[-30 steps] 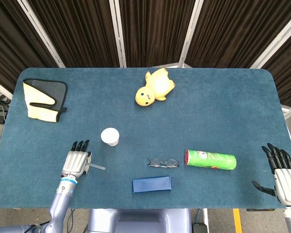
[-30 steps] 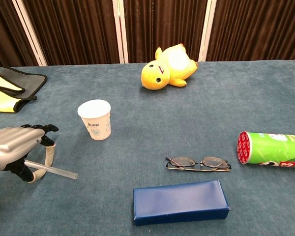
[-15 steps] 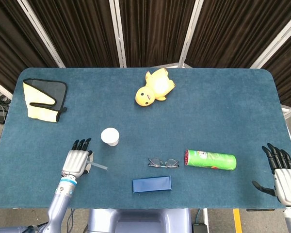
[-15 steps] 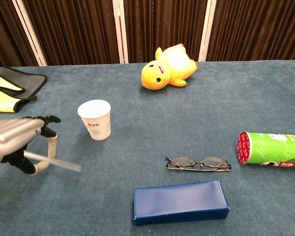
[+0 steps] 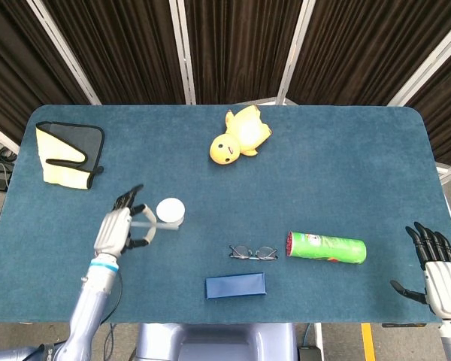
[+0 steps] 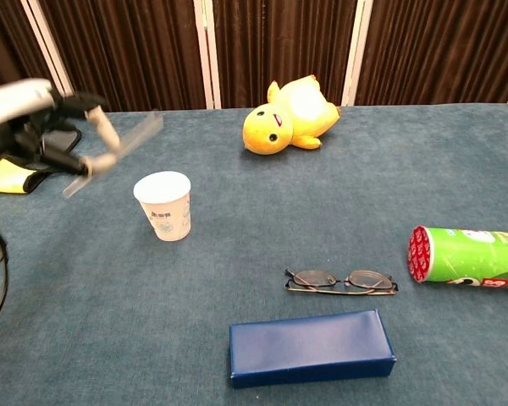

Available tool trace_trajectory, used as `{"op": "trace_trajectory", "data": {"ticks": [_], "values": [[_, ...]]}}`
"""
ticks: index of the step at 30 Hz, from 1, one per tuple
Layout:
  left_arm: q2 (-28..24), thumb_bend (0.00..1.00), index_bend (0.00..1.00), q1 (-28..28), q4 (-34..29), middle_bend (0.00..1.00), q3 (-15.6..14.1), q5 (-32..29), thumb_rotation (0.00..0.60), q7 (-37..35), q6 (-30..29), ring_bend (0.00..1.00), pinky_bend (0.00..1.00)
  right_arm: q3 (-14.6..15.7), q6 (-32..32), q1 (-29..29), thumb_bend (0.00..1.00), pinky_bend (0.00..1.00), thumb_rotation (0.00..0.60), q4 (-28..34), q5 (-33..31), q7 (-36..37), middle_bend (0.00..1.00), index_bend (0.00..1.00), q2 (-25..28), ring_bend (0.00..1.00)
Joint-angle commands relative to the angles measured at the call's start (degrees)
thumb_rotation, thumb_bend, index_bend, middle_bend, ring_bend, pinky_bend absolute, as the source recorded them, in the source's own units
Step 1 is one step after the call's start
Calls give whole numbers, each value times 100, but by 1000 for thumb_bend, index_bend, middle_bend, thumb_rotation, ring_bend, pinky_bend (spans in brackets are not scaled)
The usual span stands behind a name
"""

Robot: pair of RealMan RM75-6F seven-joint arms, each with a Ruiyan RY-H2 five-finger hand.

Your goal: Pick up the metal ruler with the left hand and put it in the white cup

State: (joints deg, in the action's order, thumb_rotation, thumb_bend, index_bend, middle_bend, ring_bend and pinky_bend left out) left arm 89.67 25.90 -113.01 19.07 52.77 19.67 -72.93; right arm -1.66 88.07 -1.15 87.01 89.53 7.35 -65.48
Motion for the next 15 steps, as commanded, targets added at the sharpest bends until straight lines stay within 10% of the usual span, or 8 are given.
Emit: {"op": "trace_trajectory", "data": {"ticks": [1, 15], "values": [[74, 433, 558, 162, 7, 5, 416, -431, 600, -531, 274, 0, 0, 3, -8, -4, 75, 0, 600, -5, 3, 27, 0, 0, 8, 0], [435, 434, 558, 644, 831, 10, 830, -833, 600, -1854, 1103, 0, 0, 4, -57, -29, 74, 0, 600, -9, -2, 115, 0, 0, 39, 0]]}}
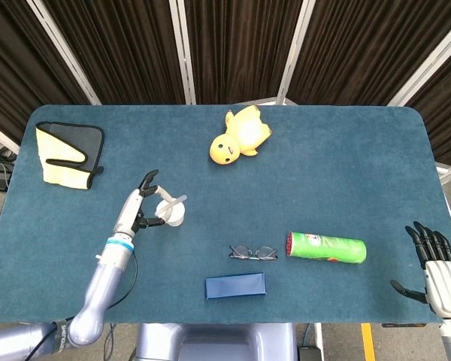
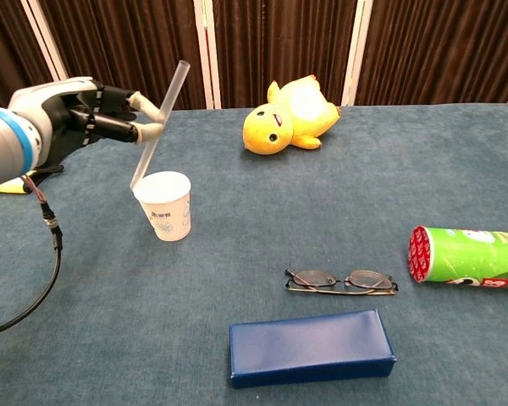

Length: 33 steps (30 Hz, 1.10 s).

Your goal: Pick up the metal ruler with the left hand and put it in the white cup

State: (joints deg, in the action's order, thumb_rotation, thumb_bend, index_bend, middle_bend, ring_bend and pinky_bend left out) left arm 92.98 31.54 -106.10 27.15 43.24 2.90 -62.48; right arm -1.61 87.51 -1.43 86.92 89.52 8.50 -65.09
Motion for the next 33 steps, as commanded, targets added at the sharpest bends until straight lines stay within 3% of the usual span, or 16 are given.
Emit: {"op": "trace_trajectory", "data": {"ticks": [1, 12, 25, 33], "values": [[123, 433, 558, 95, 174, 11, 33, 144, 600, -233, 75, 0, 0, -1, -2, -2, 75, 0, 600, 0, -1, -2, 0, 0, 0, 0], [256, 431, 558, 262, 560, 11, -9, 215, 600, -695, 410, 0, 0, -7, -18, -11, 75, 0, 600, 9, -15, -11, 0, 0, 2, 0], [233, 433, 555, 216, 1014, 11, -277, 595, 600, -1395, 853, 0, 0, -7, -16, -11, 76, 0, 600, 11, -20, -15, 0, 0, 1, 0], [139, 383, 447, 29, 1196, 0, -392, 922, 600, -1905, 853, 0, 0, -4, -7, -7, 77, 0, 600, 10, -16, -22, 0, 0, -4, 0]]}}
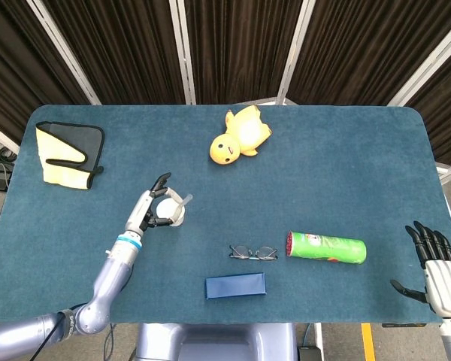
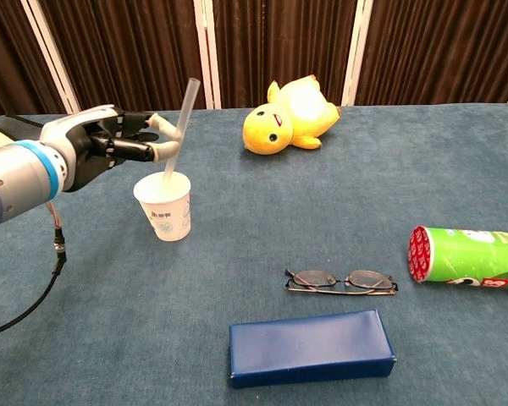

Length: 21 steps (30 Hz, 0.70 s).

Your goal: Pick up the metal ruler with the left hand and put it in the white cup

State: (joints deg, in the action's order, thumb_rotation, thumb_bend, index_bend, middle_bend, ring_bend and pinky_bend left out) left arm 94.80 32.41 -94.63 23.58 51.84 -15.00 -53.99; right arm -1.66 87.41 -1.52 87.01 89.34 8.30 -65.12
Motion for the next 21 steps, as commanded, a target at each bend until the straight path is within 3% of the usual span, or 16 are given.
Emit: {"op": "trace_trajectory", "data": {"ticks": [1, 5, 13, 21], "values": [[-61, 372, 430, -73, 54, 0, -43, 77, 600, -162, 14, 0, 0, 2, 6, 3, 77, 0, 600, -1, 2, -3, 0, 0, -3, 0], [-151, 341, 361, -128, 65, 0, -89, 191, 600, -276, 12, 0, 0, 1, 12, 5, 76, 0, 600, 0, 4, -5, 0, 0, -5, 0], [-408, 340, 349, -296, -145, 0, -224, 492, 600, -454, -73, 0, 0, 1, 21, 9, 75, 0, 600, -9, 6, -4, 0, 0, -12, 0], [-1062, 339, 318, -625, -471, 0, -820, 1399, 600, 388, -686, 0, 0, 1, 33, 13, 76, 0, 600, -11, 8, -20, 0, 0, -18, 0]]}}
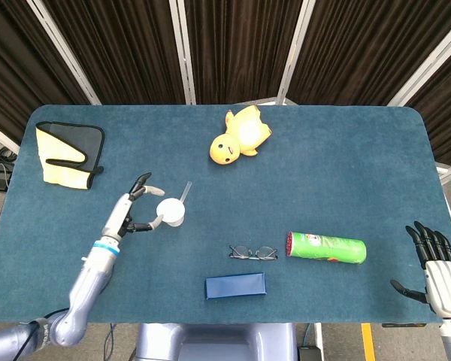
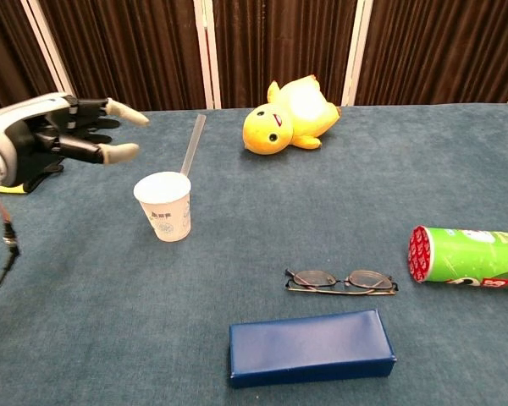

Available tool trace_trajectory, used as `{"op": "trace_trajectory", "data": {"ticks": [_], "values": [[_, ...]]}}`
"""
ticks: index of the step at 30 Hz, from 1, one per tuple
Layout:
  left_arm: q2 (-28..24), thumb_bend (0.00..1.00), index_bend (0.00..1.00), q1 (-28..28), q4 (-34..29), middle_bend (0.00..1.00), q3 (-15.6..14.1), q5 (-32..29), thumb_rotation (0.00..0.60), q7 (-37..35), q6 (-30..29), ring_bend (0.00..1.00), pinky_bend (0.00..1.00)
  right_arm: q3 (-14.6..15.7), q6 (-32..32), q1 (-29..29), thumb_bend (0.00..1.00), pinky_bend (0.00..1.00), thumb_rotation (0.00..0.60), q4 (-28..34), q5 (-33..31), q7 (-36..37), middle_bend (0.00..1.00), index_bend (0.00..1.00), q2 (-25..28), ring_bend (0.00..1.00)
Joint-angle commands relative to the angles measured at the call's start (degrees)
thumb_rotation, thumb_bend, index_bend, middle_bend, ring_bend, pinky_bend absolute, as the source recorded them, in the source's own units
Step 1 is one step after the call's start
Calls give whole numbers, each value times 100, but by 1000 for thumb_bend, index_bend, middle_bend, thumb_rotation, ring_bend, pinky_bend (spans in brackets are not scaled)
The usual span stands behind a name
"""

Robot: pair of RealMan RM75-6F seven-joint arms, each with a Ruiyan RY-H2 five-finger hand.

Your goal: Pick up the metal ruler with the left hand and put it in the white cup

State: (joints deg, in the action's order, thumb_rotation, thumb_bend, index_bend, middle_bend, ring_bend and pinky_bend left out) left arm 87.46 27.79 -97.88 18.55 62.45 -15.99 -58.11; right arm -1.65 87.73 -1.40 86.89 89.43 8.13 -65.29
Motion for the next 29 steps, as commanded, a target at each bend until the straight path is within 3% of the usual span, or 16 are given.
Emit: {"op": "trace_trajectory", "data": {"ticks": [1, 6, 10, 21, 29], "values": [[-511, 339, 312, -223, -217, 0, -473, 446, 600, 797, -357, 0, 0, -1, 5, 3, 77, 0, 600, 3, -1, -9, 0, 0, -3, 0], [-1187, 338, 209, -476, -298, 0, -1166, 926, 600, 2584, -879, 0, 0, -3, 26, 13, 76, 0, 600, 9, -1, -53, 0, 0, -17, 0], [-1481, 311, 128, -718, -456, 0, -1535, 1076, 600, 3378, -1217, 0, 0, -5, 39, 22, 76, 0, 600, 11, -6, -74, 0, 0, -25, 0], [-1899, 307, 115, -1359, -414, 0, -2222, 1905, 600, 3443, -1920, 0, 0, 9, 38, 21, 76, 0, 600, -5, 24, -25, 0, 0, -12, 0], [-1872, 307, 119, -1503, -17, 0, -2255, 2506, 600, 3202, -2293, 0, 0, 1, 26, 14, 75, 0, 600, 34, 11, -88, 0, 0, -13, 0]]}}
